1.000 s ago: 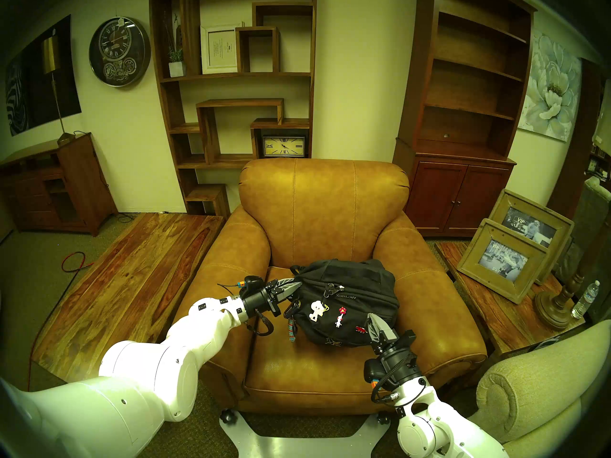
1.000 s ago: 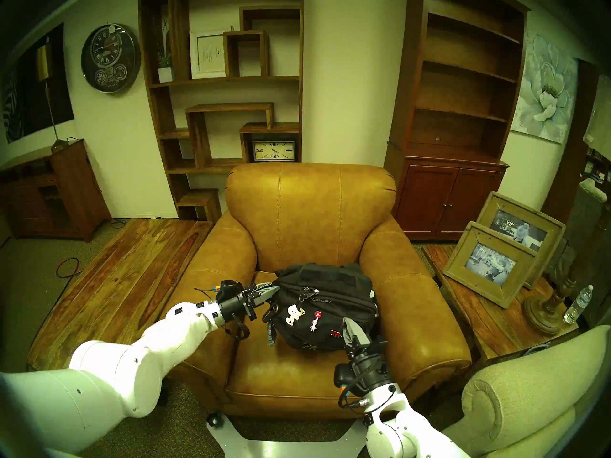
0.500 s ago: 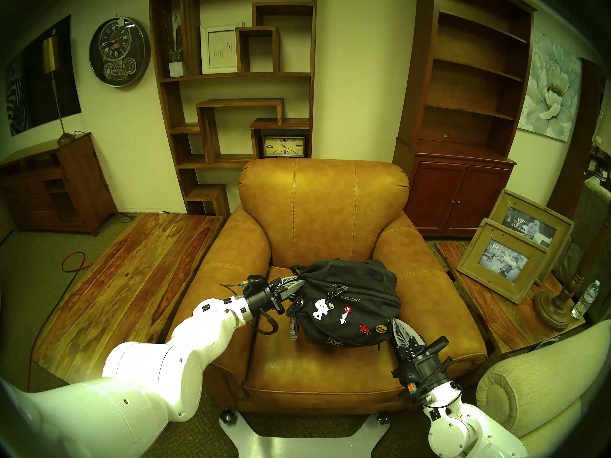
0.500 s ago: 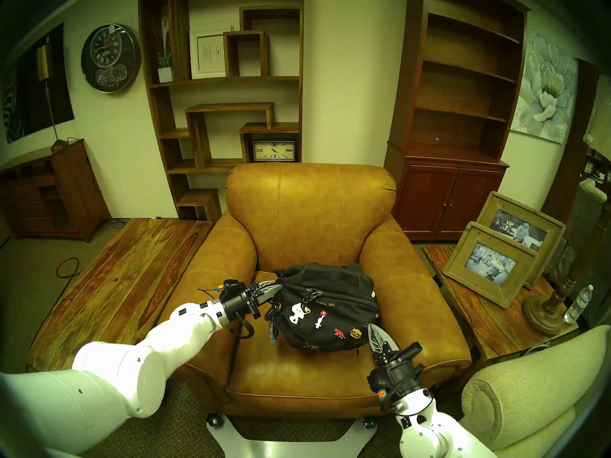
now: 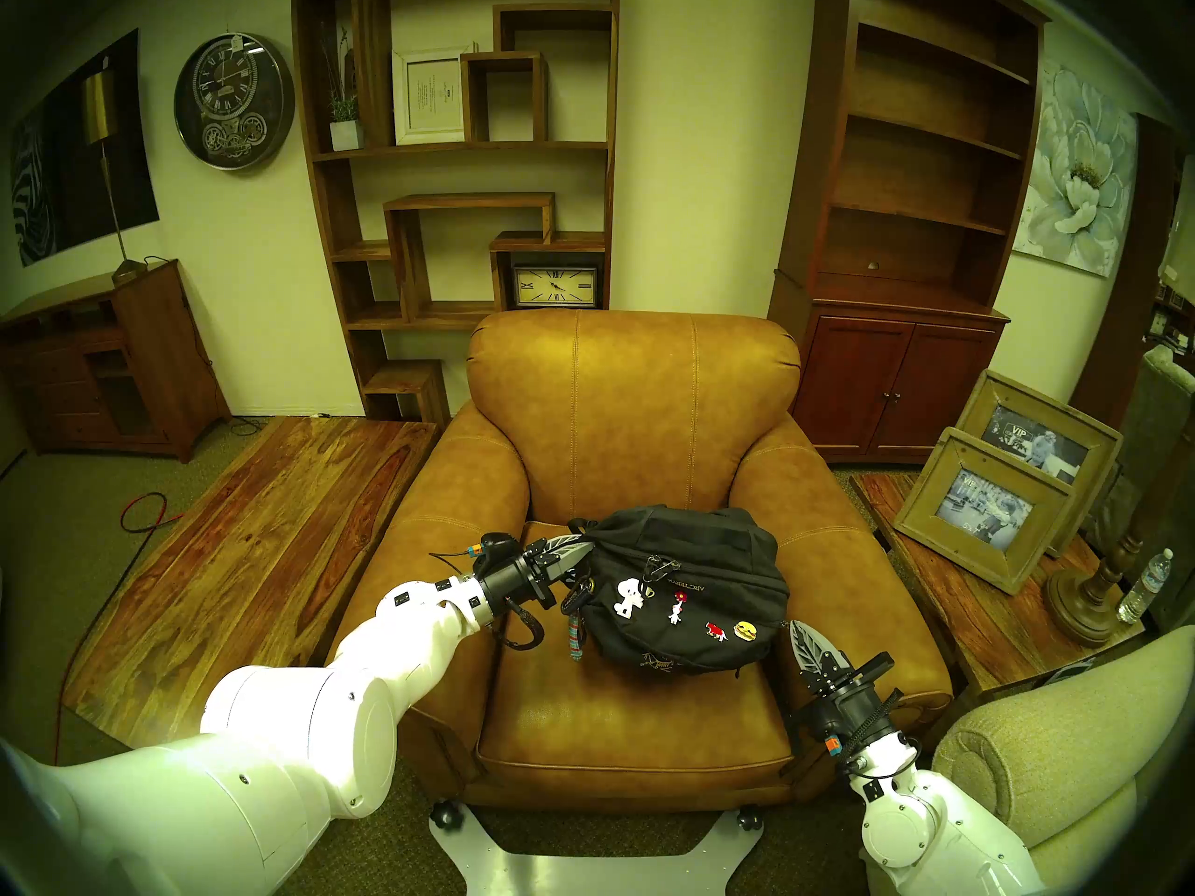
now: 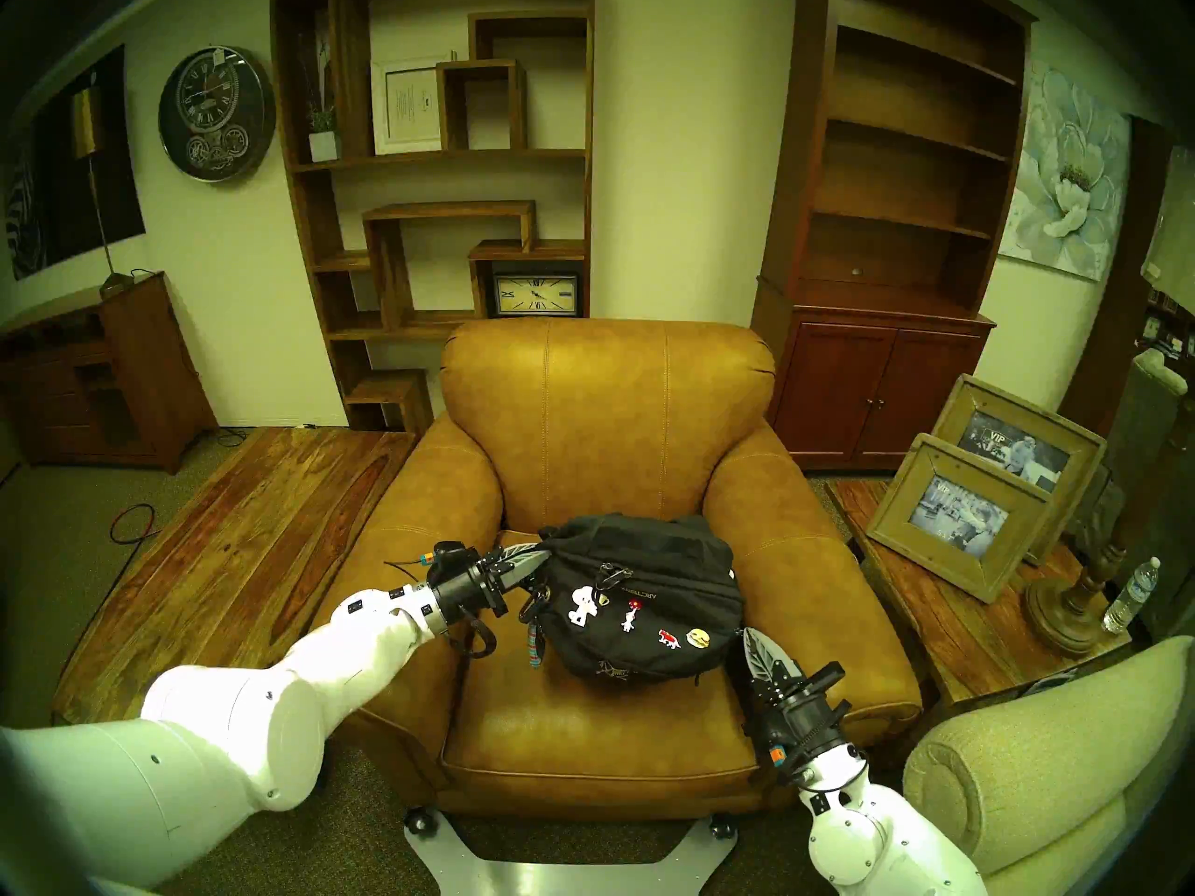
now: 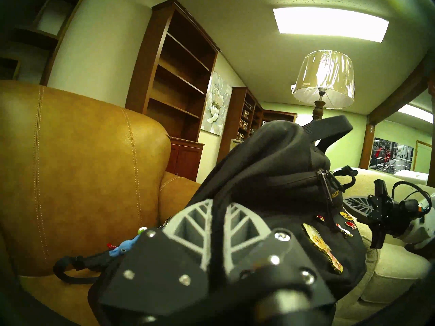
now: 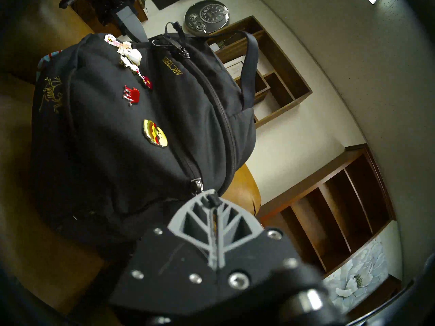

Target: Close a bag with a zipper

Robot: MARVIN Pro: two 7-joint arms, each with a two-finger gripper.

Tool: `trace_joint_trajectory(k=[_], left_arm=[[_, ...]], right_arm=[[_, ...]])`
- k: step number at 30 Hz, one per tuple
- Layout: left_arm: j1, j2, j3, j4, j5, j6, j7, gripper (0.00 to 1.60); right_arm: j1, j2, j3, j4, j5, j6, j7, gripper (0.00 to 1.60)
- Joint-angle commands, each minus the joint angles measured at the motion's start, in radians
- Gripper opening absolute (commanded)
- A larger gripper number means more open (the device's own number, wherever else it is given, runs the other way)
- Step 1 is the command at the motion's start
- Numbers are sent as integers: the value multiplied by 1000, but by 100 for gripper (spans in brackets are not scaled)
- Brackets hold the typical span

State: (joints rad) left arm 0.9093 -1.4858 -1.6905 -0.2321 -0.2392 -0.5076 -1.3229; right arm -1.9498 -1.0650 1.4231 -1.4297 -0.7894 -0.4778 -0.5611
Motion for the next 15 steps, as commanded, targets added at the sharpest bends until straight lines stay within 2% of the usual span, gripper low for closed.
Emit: trace_joint_trajectory(k=[1, 9, 10, 12, 13, 14, 15], left_arm=[[-56, 39, -40, -22, -35, 7, 5, 0], [-53, 42, -53, -18, -28, 17, -11, 0], [-52, 42, -57, -18, -30, 16, -11, 0], [-52, 41, -61, -18, -28, 17, -14, 0], [-49, 37, -75, -21, -38, 14, -5, 0], [-49, 36, -77, -23, -38, 13, -10, 0], [-49, 36, -80, -25, -37, 13, -12, 0]], right_arm=[[75, -1, 54, 117, 11, -22, -72, 0], [87, 3, 76, 185, -4, -85, -129, 0], [69, 0, 82, 160, 24, -116, -137, 0], [58, 1, 88, 145, 18, -131, -152, 0], [29, -4, 89, 94, 33, -160, -164, 0], [15, -5, 90, 71, 29, -167, -171, 160], [7, -5, 91, 60, 27, -175, -178, 160]])
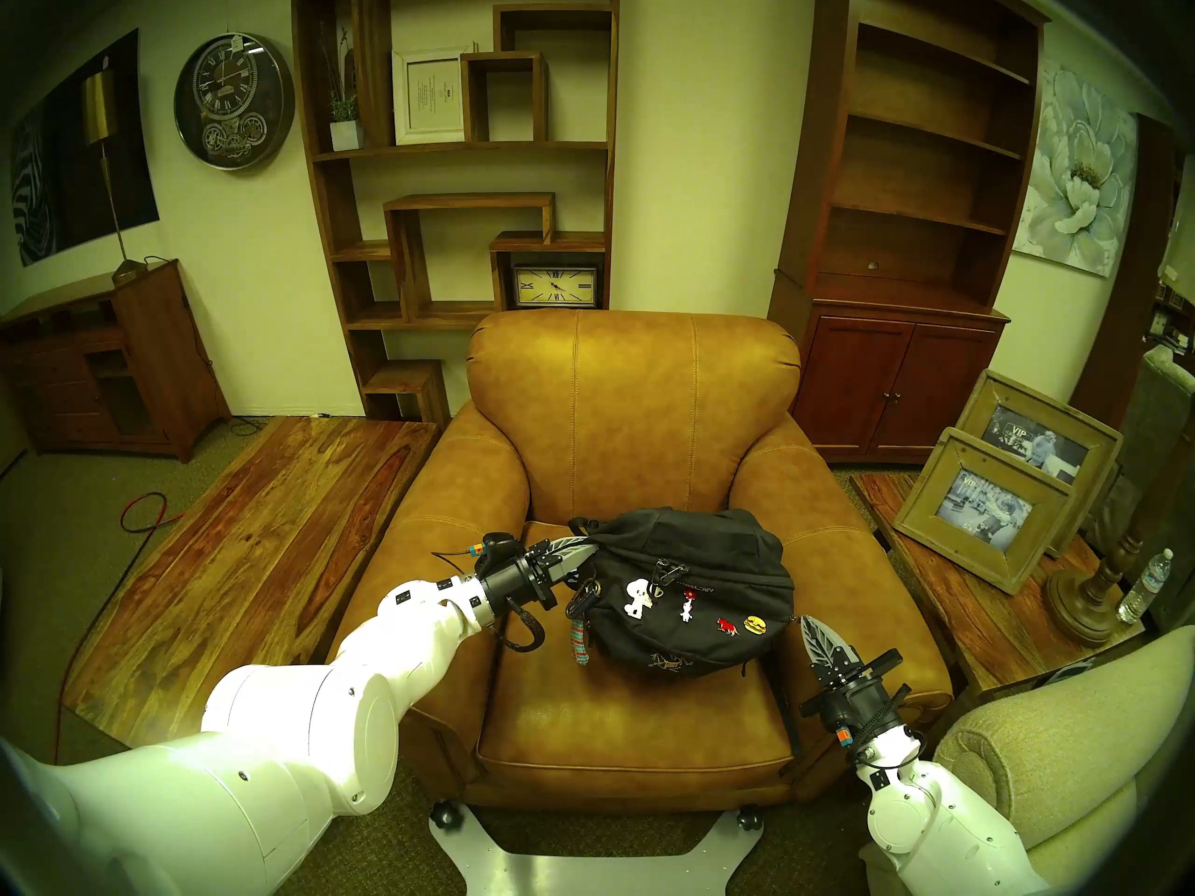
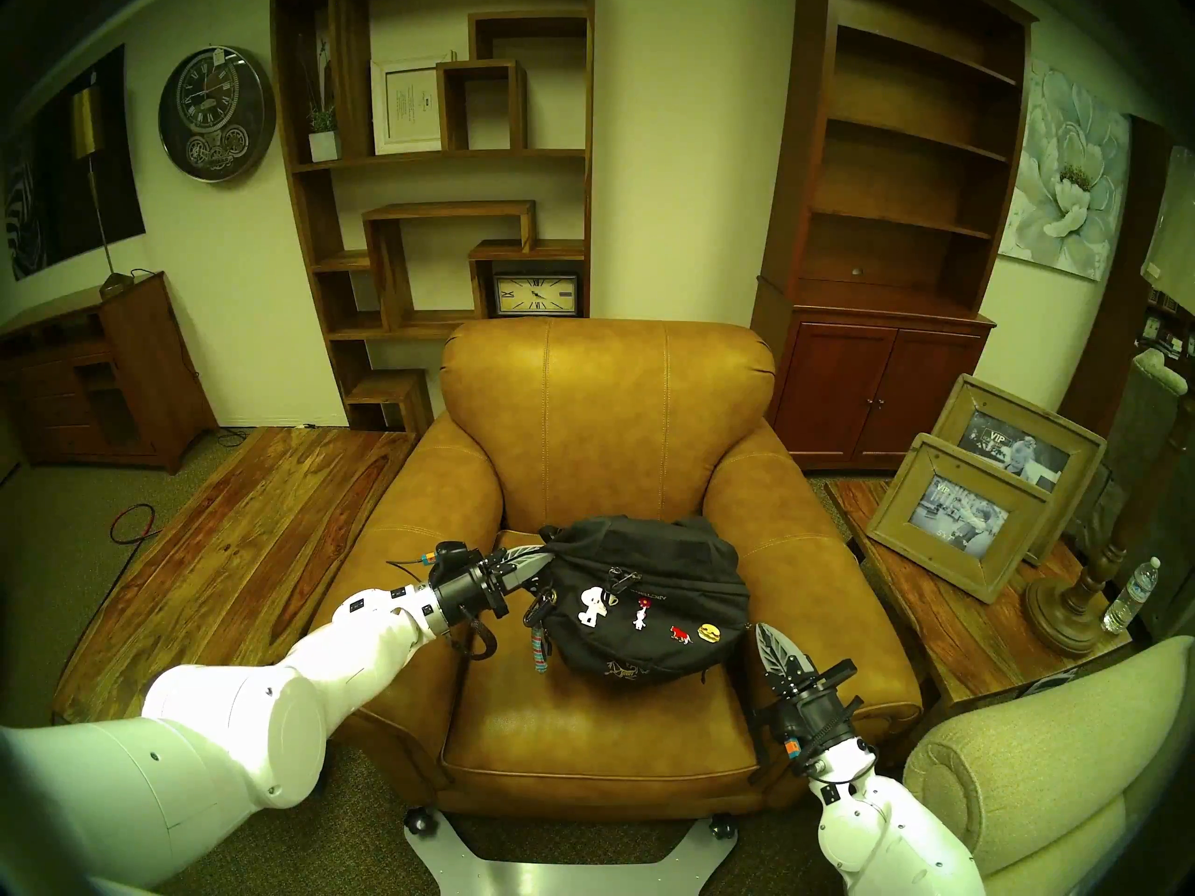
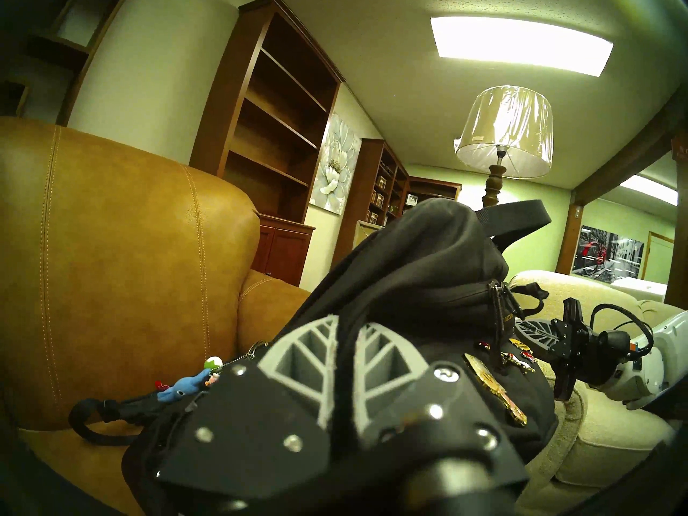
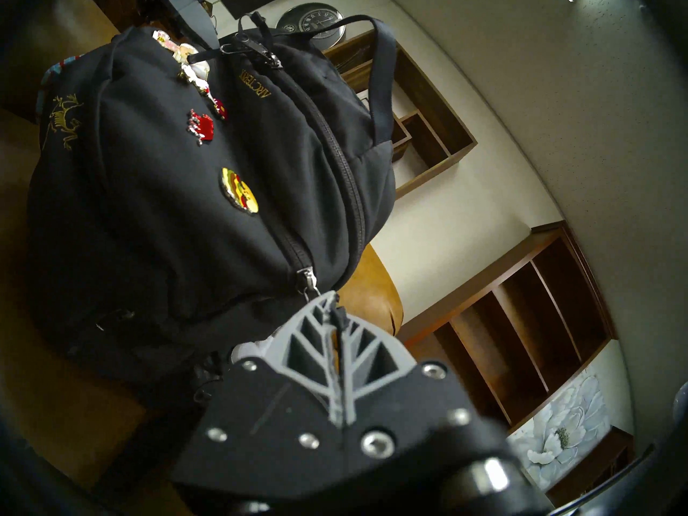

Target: Close a bag with a zipper

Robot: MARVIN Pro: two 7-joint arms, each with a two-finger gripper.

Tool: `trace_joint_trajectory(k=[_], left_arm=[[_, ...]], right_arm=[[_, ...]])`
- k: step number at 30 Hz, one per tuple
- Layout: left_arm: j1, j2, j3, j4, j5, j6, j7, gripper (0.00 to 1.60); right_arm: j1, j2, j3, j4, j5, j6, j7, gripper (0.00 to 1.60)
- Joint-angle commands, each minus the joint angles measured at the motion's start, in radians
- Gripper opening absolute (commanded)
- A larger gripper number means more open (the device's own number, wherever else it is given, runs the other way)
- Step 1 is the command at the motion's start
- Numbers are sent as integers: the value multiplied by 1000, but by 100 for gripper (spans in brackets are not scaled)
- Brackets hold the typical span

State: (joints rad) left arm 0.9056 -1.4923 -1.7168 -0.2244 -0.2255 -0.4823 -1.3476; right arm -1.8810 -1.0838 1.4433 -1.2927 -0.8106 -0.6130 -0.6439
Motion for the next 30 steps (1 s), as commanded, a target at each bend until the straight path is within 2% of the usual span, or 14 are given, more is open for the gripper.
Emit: trace_joint_trajectory(k=[1, 2, 3, 4, 5, 14, 15, 17, 18, 30], left_arm=[[-42, 42, -68, -35, -61, -12, 9, 0], [-40, 43, -73, -37, -62, -14, 3, 47], [-39, 44, -78, -38, -63, -15, -1, 47], [-33, 46, -89, -39, -69, -16, -5, 47], [-31, 48, -92, -41, -69, -18, -11, 160], [6, 69, -143, -63, -105, -15, -52, 160], [10, 67, -155, -64, -114, -28, -32, 160], [17, 65, -163, -72, -122, -28, -39, 160], [21, 53, -180, -69, -136, -38, -15, 160], [32, -46, -252, -96, -208, -79, 43, 160]], right_arm=[[-86, 3, 70, -107, 61, -59, -107, 160], [-110, 1, 75, -135, 62, -64, -117, 160], [-98, -7, 75, -104, 59, -86, -124, 160], [-152, -6, 78, -165, 72, -83, -134, 160], [-132, -11, 68, -139, 67, -97, -147, 160], [-255, -34, 107, -272, 113, -133, -227, 160], [-236, -48, 95, -274, 132, -155, -232, 160], [-253, -51, 99, -316, 138, -162, -243, 160], [-228, -64, 82, -320, 155, -188, -247, 160], [-235, -71, 60, -462, 220, -249, -264, 160]])
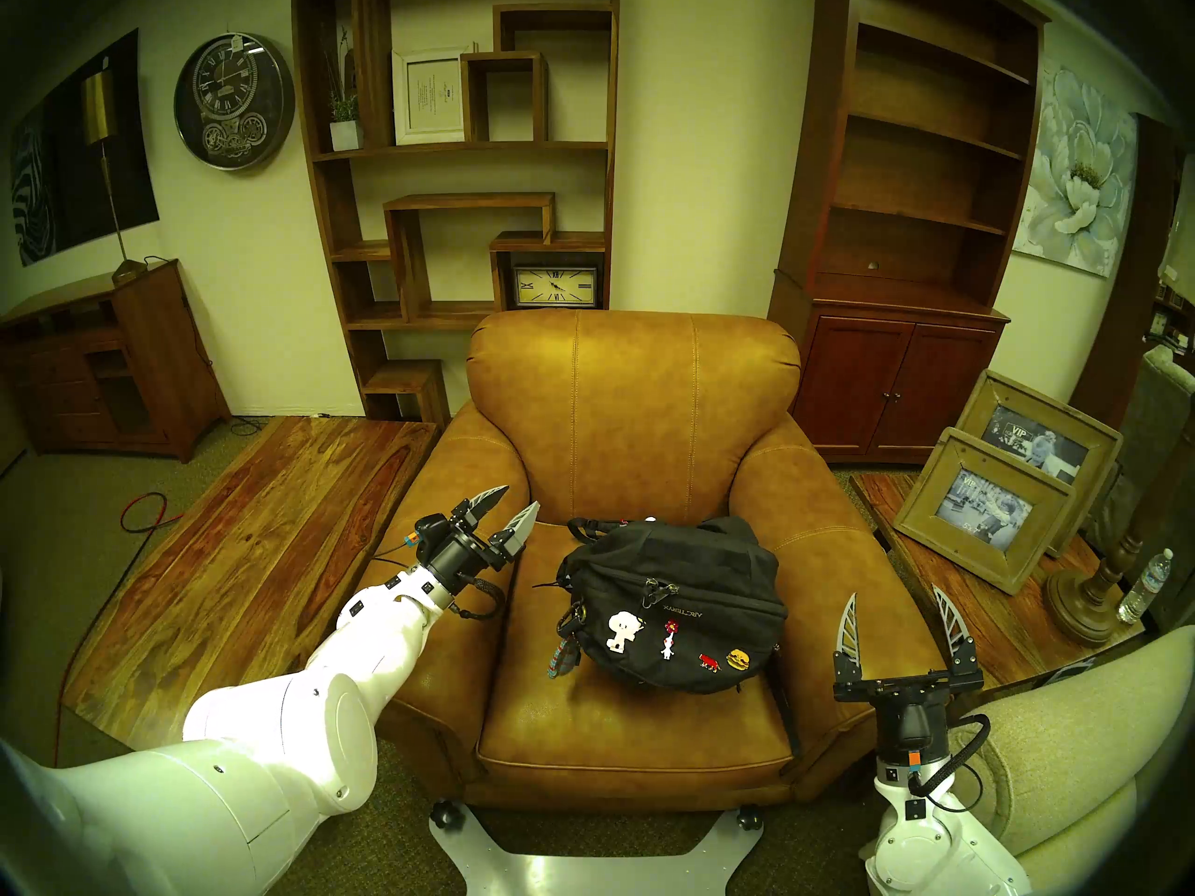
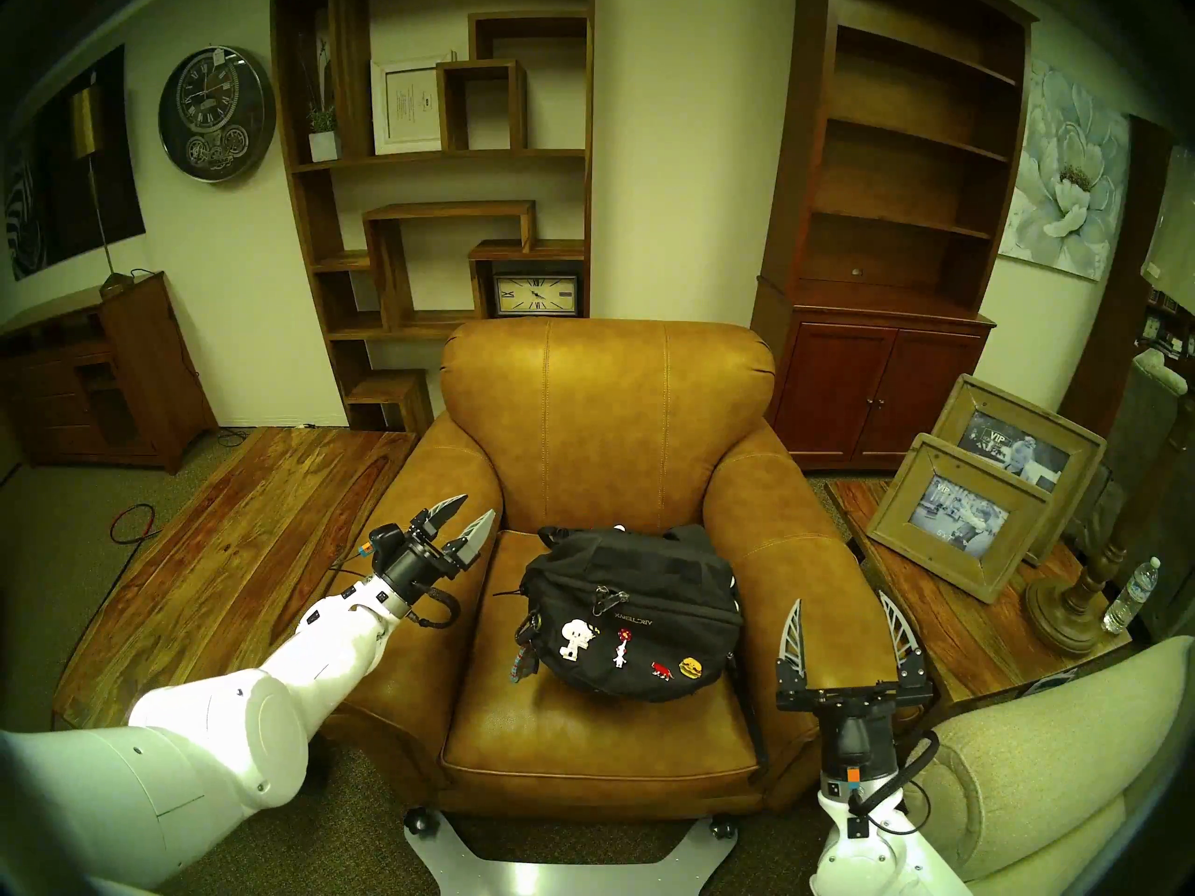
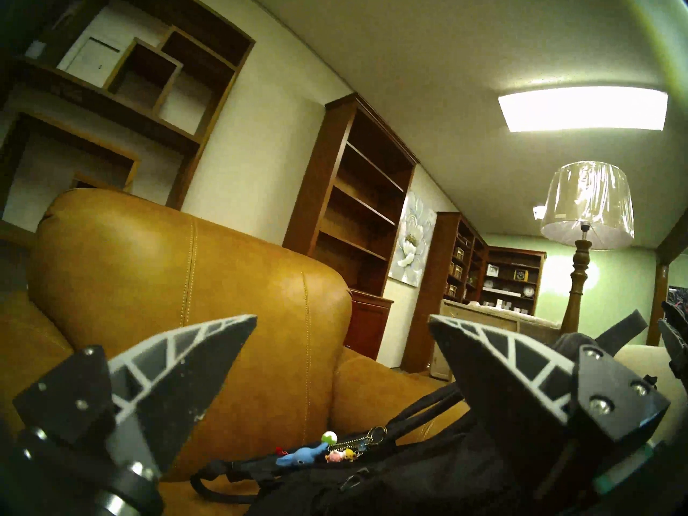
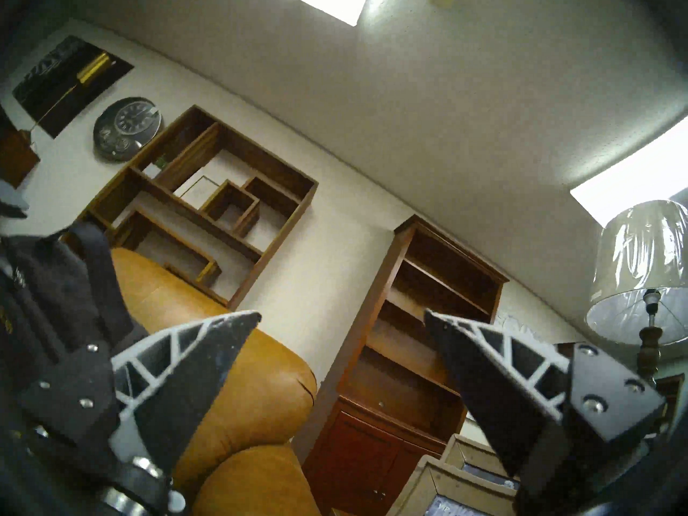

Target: Close a bag with a zipper

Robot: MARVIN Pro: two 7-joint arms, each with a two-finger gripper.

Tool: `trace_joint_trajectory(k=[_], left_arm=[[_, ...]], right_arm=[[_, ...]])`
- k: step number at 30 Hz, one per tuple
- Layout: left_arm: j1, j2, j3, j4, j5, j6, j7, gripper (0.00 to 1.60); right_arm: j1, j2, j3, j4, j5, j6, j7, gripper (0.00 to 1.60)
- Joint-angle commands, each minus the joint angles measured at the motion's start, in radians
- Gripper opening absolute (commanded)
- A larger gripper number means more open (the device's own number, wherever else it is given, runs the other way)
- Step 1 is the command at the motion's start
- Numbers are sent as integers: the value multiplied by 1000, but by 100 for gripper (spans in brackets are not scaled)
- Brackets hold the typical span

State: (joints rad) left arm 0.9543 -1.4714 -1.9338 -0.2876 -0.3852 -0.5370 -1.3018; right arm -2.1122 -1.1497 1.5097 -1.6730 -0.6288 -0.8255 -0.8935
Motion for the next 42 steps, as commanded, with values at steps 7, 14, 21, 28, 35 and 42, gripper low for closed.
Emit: trace_joint_trajectory(k=[7, 14, 21, 28, 35, 42], left_arm=[[-22, -116, -65, -59, -78, -57, 27, 160], [-16, -147, -90, -81, -99, -81, 68, 160], [-21, -158, -112, -105, -115, -98, 101, 160], [-14, -163, -151, -129, -137, -112, 152, 160], [7, -168, -168, -133, -140, -114, 195, 160], [56, -175, -178, -131, -134, -115, 233, 160]], right_arm=[[-20, 4, -7, -115, 71, -51, -18, 160], [-28, 15, -11, -128, 101, -60, -13, 160], [-33, 25, -18, -143, 127, -66, -9, 160], [-39, 40, -30, -159, 160, -72, -5, 160], [-41, 50, -37, -157, 172, -64, 8, 160], [-56, 53, -49, -153, 187, -62, 23, 160]])
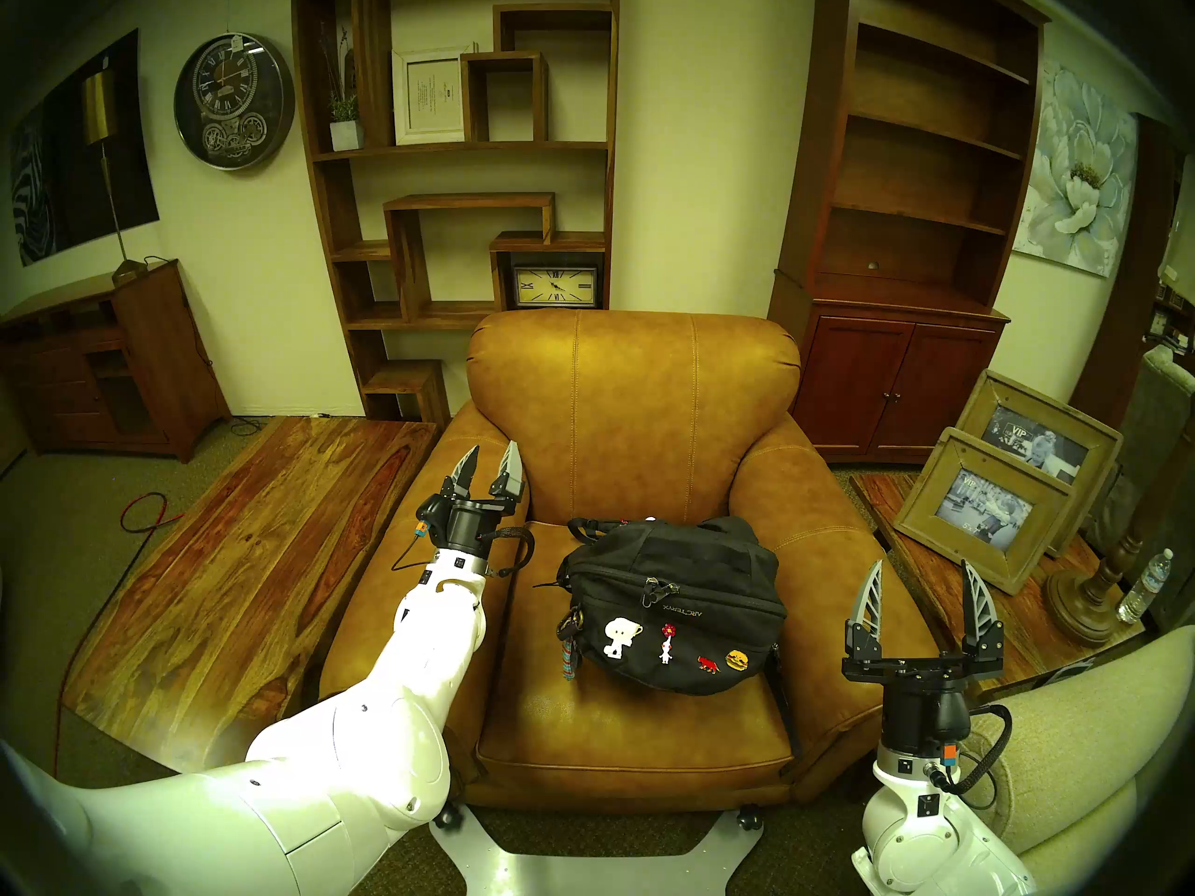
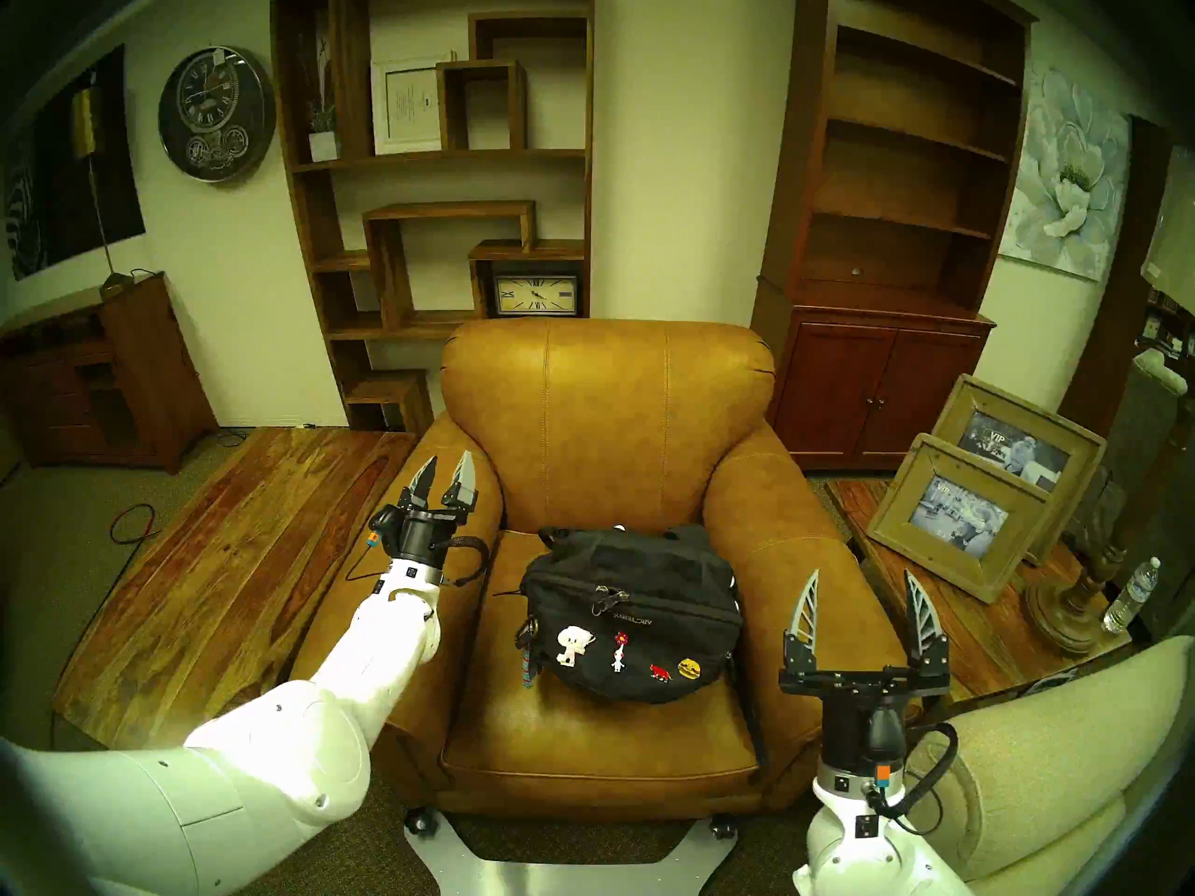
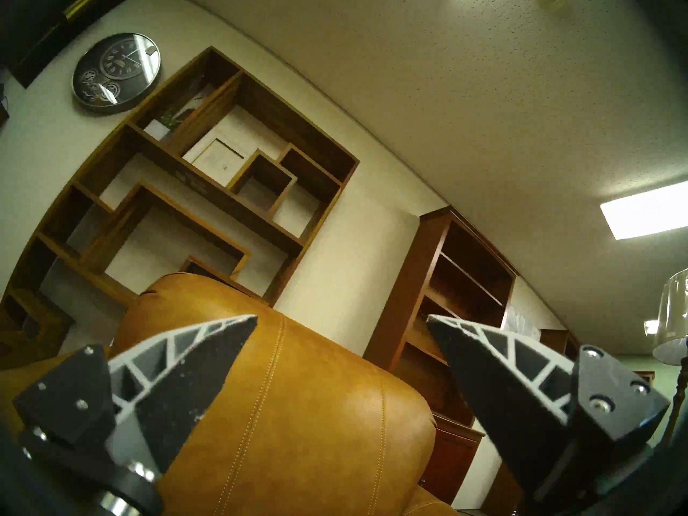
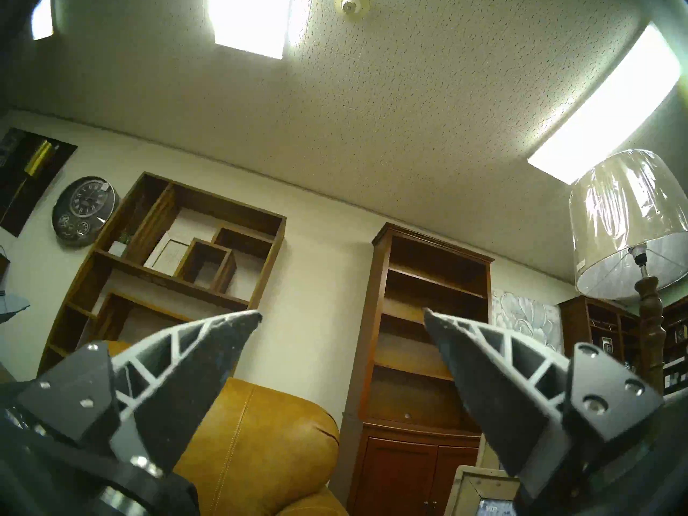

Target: Close a bag with a zipper

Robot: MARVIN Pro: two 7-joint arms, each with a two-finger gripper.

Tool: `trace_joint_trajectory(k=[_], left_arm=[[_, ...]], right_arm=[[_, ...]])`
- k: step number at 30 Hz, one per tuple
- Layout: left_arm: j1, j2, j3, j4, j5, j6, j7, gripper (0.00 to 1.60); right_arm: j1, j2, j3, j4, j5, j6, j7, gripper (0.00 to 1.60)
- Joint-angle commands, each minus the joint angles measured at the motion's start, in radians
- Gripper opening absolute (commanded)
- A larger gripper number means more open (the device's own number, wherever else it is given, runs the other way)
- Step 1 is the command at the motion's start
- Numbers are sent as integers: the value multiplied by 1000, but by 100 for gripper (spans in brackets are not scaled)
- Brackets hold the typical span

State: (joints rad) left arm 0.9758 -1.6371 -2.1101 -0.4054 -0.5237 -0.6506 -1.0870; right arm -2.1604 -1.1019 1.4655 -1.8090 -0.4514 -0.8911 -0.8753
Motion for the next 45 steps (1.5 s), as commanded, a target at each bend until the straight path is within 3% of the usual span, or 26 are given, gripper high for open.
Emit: trace_joint_trajectory(k=[1, 16, 45], left_arm=[[40, -11, -3, -13, 5, -2, 23, 160], [116, -25, -4, -35, 23, -6, 71, 160], [225, -47, 16, -228, 84, -33, 65, 160]], right_arm=[[-10, 7, -6, -17, 12, 3, 7, 160], [-59, 12, -39, -29, 36, -3, 32, 160], [-102, 17, -58, -79, 77, -2, 41, 160]])
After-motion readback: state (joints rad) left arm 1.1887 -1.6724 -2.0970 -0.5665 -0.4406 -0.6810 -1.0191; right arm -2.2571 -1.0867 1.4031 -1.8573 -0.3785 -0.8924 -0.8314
